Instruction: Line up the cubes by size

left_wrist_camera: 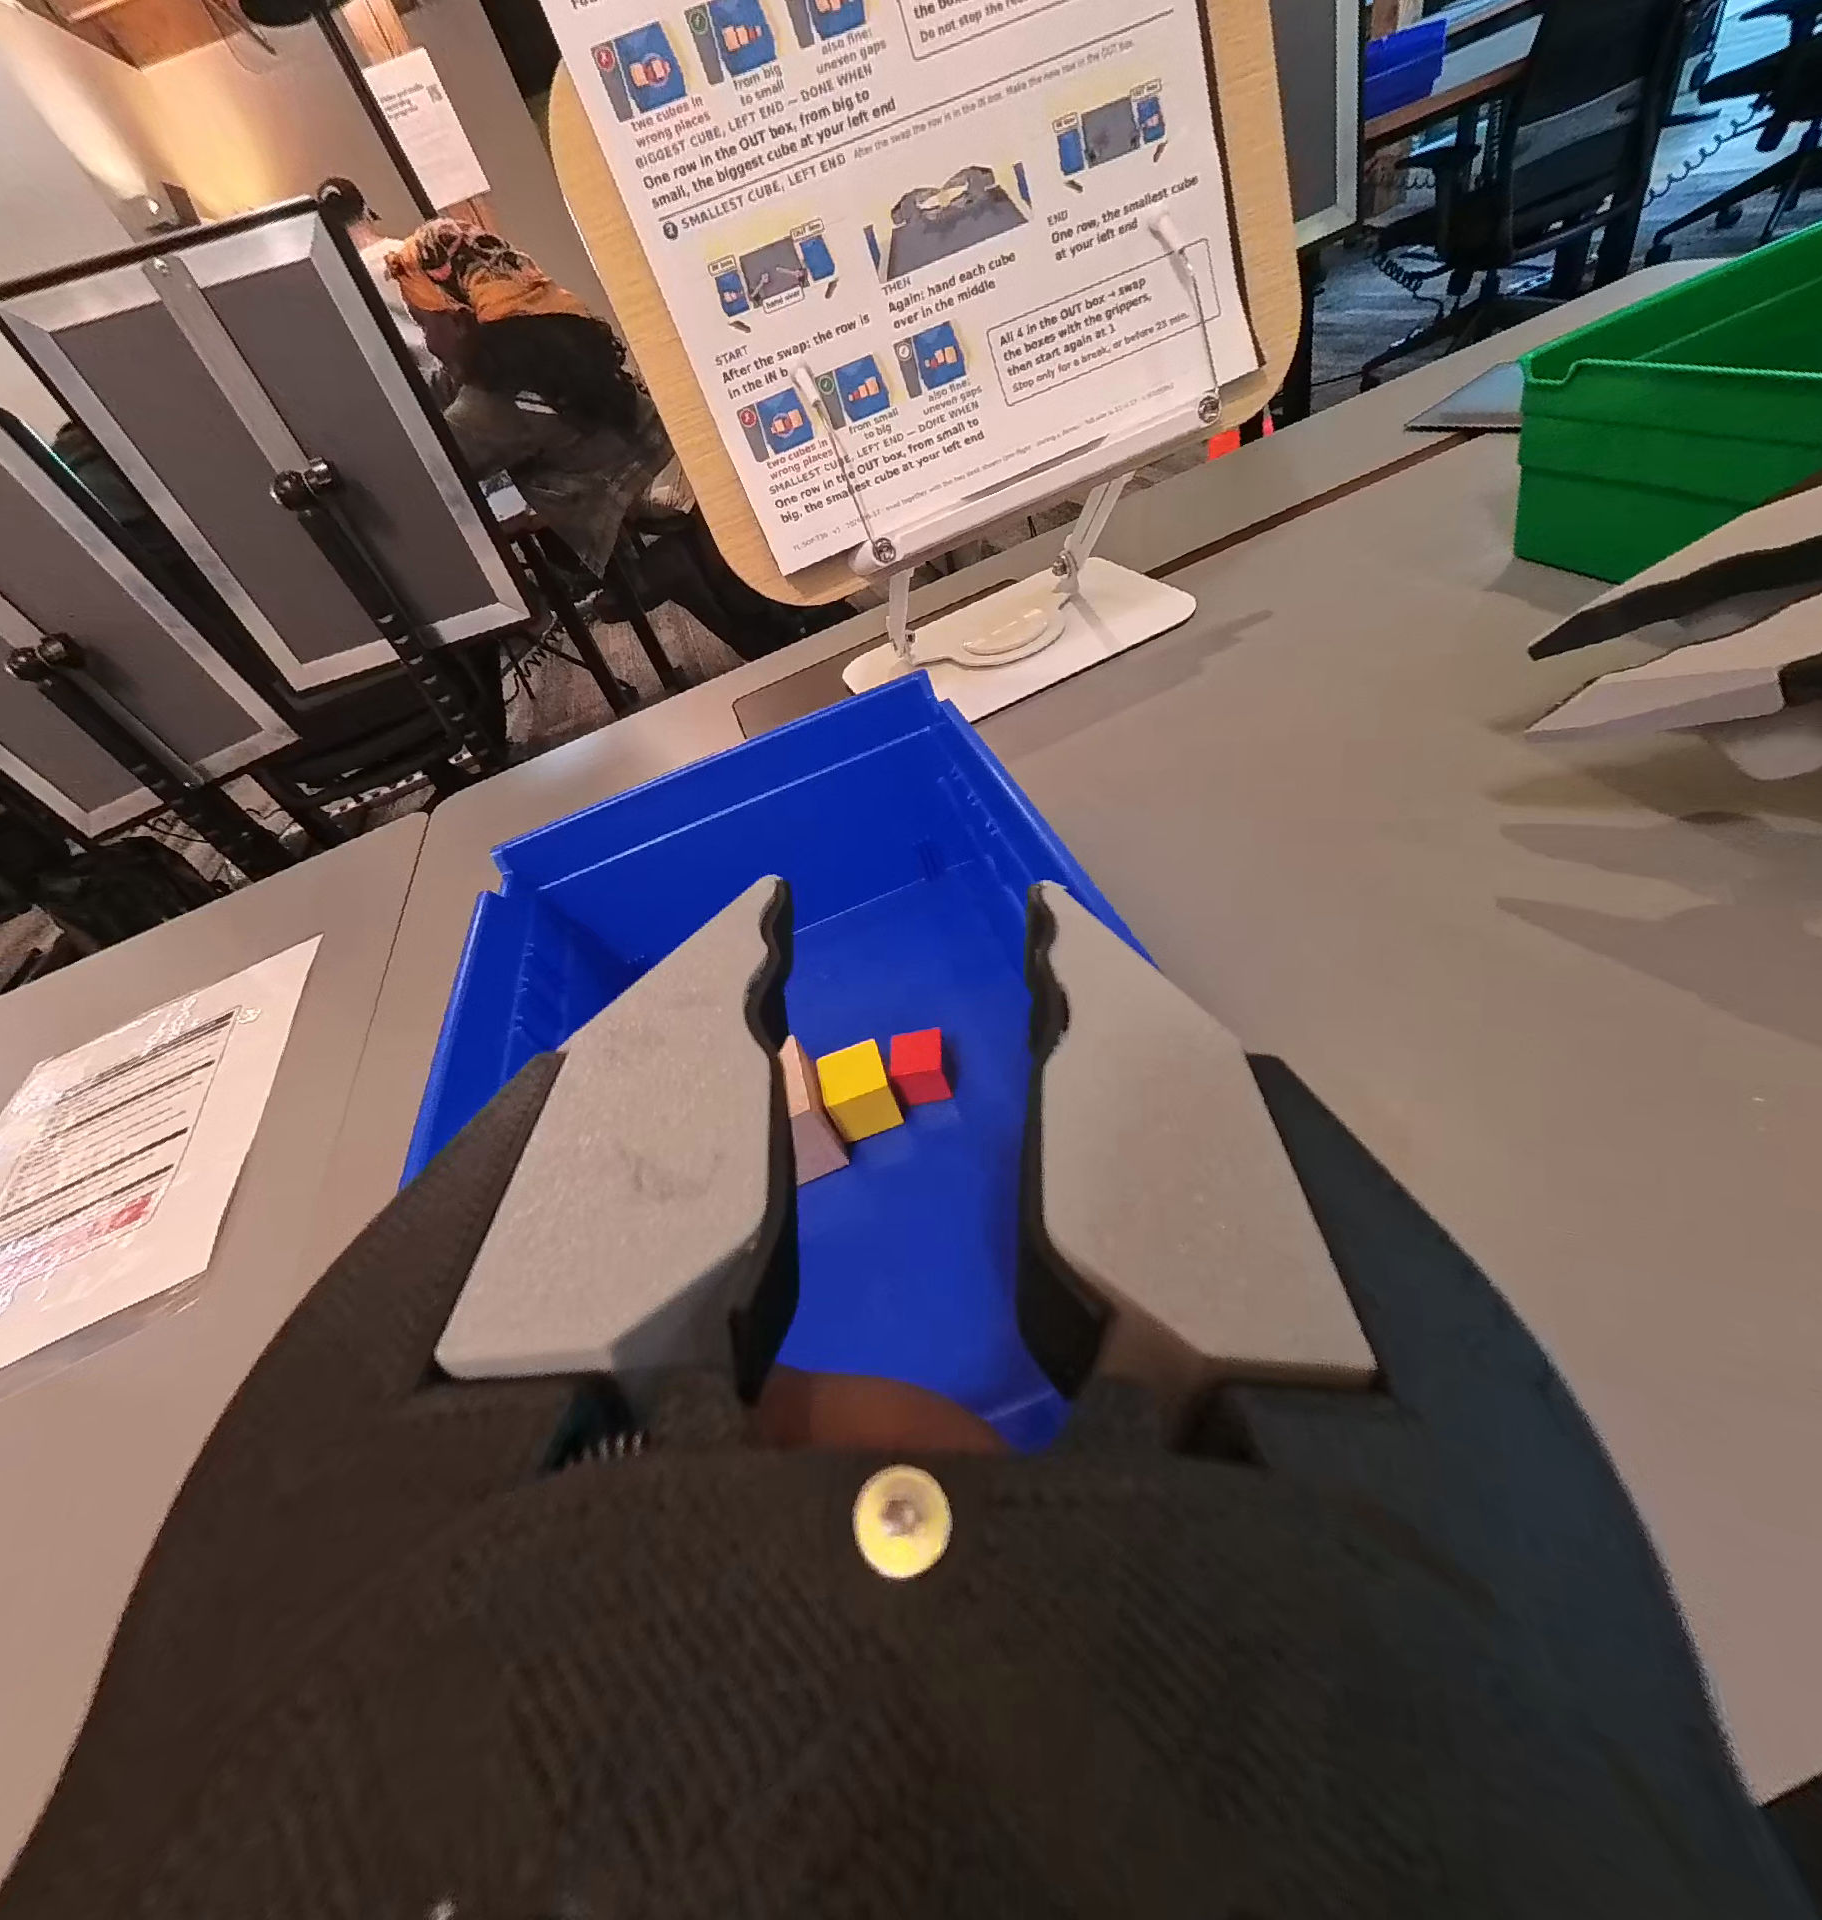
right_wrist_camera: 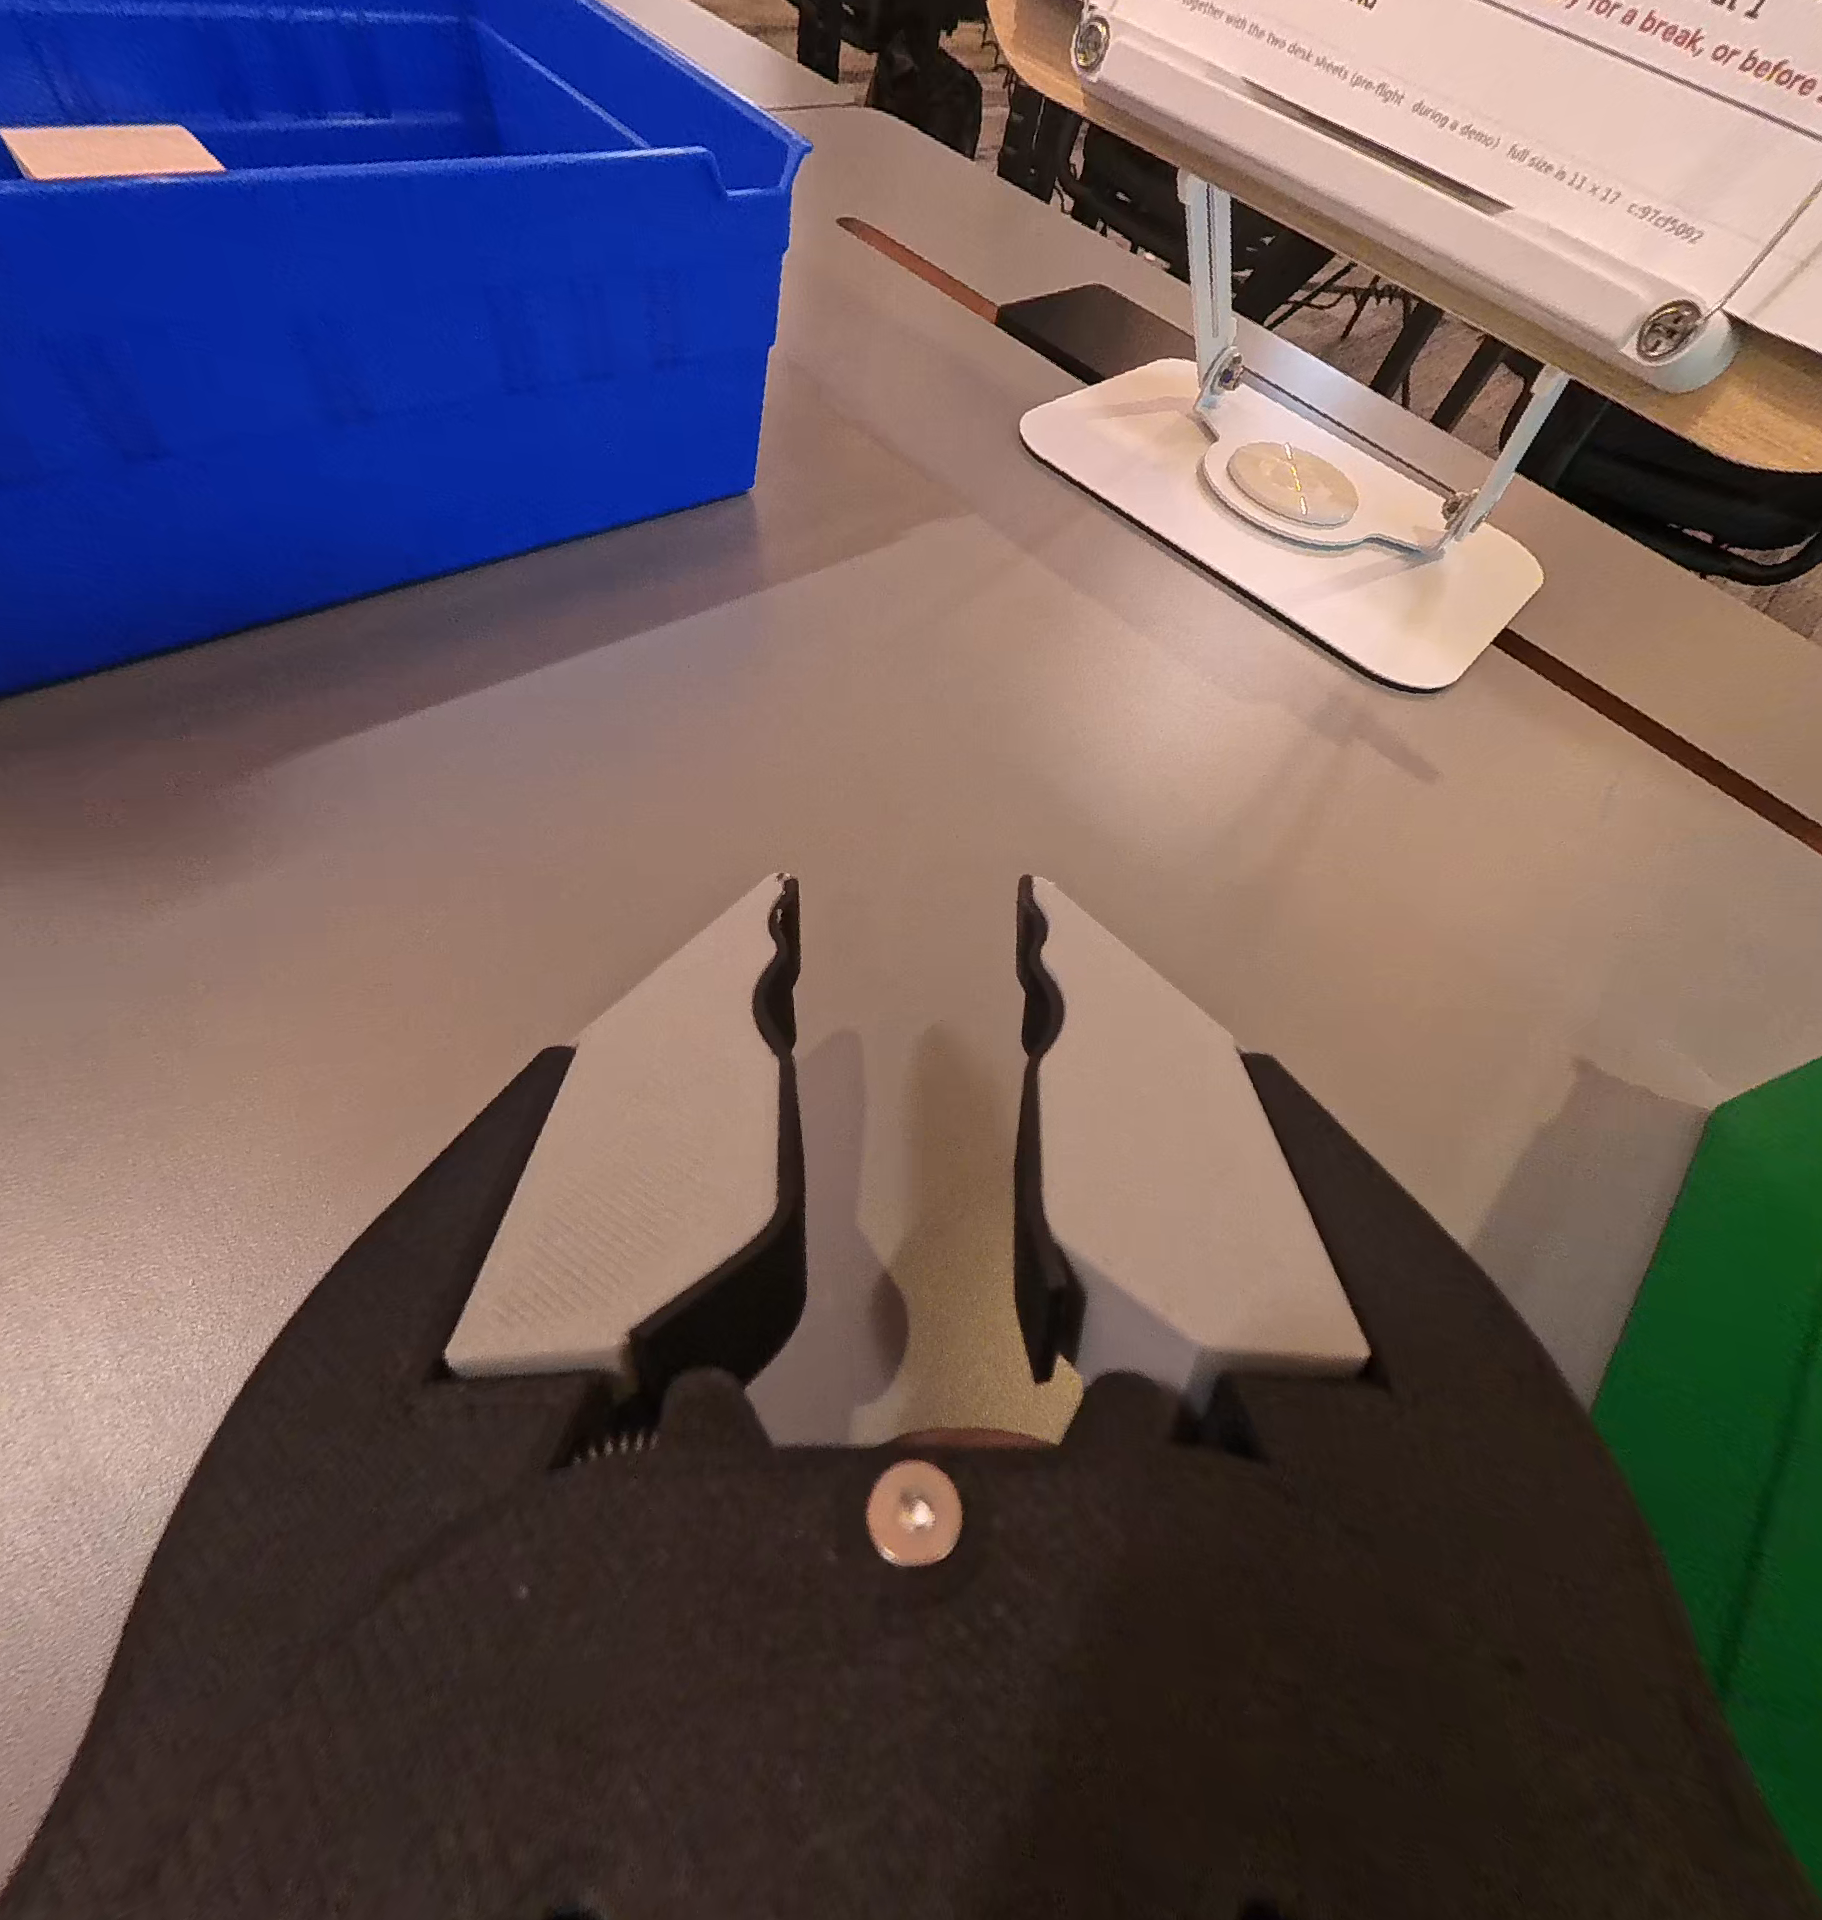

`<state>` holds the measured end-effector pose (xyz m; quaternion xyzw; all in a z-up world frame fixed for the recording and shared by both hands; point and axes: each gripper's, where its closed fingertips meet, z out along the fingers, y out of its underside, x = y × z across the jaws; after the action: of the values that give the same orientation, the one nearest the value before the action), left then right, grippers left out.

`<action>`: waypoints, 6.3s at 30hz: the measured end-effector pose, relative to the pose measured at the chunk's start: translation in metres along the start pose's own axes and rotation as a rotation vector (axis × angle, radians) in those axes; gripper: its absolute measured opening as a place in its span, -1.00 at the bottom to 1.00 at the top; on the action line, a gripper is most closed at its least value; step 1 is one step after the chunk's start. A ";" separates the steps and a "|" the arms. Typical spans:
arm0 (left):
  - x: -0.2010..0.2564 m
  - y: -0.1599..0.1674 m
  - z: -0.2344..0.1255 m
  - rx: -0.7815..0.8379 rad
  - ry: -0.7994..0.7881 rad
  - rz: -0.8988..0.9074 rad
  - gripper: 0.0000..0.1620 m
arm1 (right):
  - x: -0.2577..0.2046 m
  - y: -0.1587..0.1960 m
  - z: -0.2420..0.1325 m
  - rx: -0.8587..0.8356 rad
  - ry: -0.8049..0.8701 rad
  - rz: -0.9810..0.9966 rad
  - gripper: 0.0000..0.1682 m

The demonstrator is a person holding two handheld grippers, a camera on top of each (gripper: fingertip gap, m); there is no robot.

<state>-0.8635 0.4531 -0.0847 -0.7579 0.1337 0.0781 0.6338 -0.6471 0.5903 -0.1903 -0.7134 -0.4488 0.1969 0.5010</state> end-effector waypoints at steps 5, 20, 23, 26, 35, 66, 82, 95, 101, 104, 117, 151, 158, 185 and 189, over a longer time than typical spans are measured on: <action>0.000 0.000 0.000 -0.001 -0.002 0.006 -0.47 | 0.000 0.000 0.000 0.002 -0.001 0.000 -0.54; 0.005 0.004 0.004 -0.013 0.013 0.013 -0.48 | 0.001 0.001 0.000 -0.009 0.006 -0.004 -0.57; 0.010 0.014 0.009 -0.056 0.034 0.026 -0.47 | 0.001 0.002 0.000 -0.010 0.004 -0.004 -0.57; 0.009 0.023 0.016 -0.075 0.032 0.026 -0.46 | 0.000 0.001 -0.001 -0.005 0.003 -0.005 -0.57; -0.021 0.052 0.031 -0.129 -0.033 -0.093 -0.35 | -0.002 -0.001 -0.001 -0.003 -0.001 -0.018 -0.58; -0.053 0.018 0.019 0.101 -0.040 -0.569 -0.38 | -0.003 0.000 -0.001 -0.009 0.006 -0.037 -0.58; -0.057 0.006 0.027 0.079 0.049 -0.411 -0.54 | -0.007 0.009 0.006 -0.048 -0.011 -0.040 -0.59; -0.045 0.007 0.101 -0.232 0.392 0.163 -0.55 | -0.010 0.008 0.006 -0.053 -0.014 -0.058 -0.59; -0.024 0.035 0.102 -0.299 0.593 0.442 -0.51 | -0.011 0.007 0.005 -0.048 -0.022 -0.056 -0.59; -0.019 0.060 0.100 -0.383 0.660 0.607 -0.51 | -0.014 0.007 0.005 -0.044 -0.034 -0.053 -0.59; -0.011 0.140 0.114 -0.781 0.779 0.947 -0.27 | -0.018 0.008 0.006 -0.048 -0.063 -0.033 -0.59; 0.124 -0.045 -0.041 0.400 0.627 0.725 -0.77 | -0.167 -0.098 -0.109 0.272 -1.303 0.444 -0.37; 0.161 -0.059 -0.058 0.481 0.668 0.770 -0.77 | -0.182 -0.115 -0.132 0.315 -1.367 0.460 -0.51; 0.143 -0.042 -0.050 0.398 0.559 0.393 -0.66 | -0.118 -0.112 -0.157 0.346 -1.069 0.364 -0.78; 0.126 -0.013 -0.049 0.247 0.487 0.234 -0.69 | -0.001 -0.080 -0.164 0.196 -0.527 0.025 -0.78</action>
<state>-0.7417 0.3941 -0.0995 -0.6507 0.3770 -0.0504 0.6572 -0.5630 0.5089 -0.0505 -0.5911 -0.5336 0.4240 0.4314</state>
